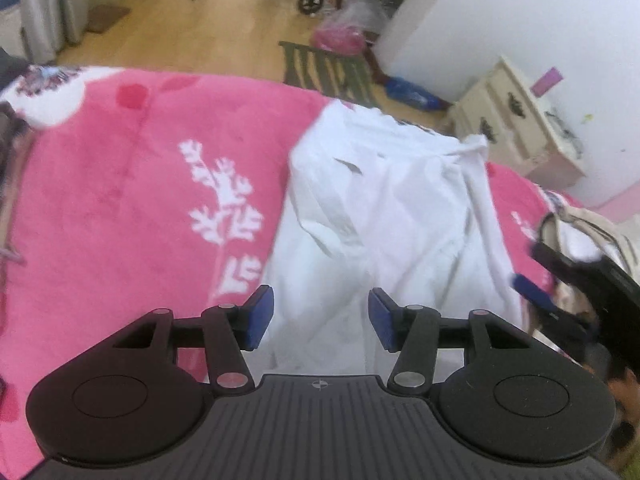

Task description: Fold clothes

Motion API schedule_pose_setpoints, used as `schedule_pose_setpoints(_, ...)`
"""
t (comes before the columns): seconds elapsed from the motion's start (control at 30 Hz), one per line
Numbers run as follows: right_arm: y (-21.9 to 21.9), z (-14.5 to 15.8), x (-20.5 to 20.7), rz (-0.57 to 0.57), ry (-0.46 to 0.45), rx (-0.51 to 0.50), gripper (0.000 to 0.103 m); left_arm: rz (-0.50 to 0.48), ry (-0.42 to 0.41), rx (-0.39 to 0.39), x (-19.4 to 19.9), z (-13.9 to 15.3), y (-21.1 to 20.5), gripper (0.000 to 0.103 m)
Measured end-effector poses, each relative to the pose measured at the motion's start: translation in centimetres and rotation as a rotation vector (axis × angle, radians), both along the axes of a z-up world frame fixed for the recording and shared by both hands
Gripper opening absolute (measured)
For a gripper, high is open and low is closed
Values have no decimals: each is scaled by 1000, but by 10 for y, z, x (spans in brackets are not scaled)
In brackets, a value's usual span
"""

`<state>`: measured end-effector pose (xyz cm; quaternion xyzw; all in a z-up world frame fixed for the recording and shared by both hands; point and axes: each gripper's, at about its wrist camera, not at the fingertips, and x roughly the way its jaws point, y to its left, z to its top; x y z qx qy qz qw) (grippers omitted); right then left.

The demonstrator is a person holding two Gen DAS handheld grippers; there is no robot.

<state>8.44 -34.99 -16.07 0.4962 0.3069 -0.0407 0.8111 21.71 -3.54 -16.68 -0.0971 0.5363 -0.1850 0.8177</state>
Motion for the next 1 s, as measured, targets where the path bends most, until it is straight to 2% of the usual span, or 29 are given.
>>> schedule_pose_setpoints(0.13,-10,23,-19,-11,-36,-35,54,77,-23,102,8,36,-6,52)
schedule_pose_setpoints(0.27,-24,64,-18,65,-66,-69,54,214,-62,147,16,87,-12,52)
schedule_pose_setpoints(0.37,-37,101,-5,149,-95,-96,54,303,-155,190,18,140,-21,52)
schedule_pose_setpoints(0.5,-55,145,33,285,-157,-161,54,379,-310,235,22,221,-25,52)
schedule_pose_setpoints(0.6,-60,171,60,359,-188,-207,54,392,-395,303,25,278,-14,52)
schedule_pose_setpoints(0.7,-51,185,93,464,-257,-242,53,382,-467,405,21,319,4,52)
schedule_pose_setpoints(0.8,-36,200,117,525,-307,-304,51,368,-523,458,11,338,23,53)
schedule_pose_setpoints(0.9,-23,208,125,547,-333,-283,51,363,-550,420,-6,329,42,53)
schedule_pose_setpoints(1.0,-5,203,117,549,-302,-262,51,348,-544,314,-16,297,65,53)
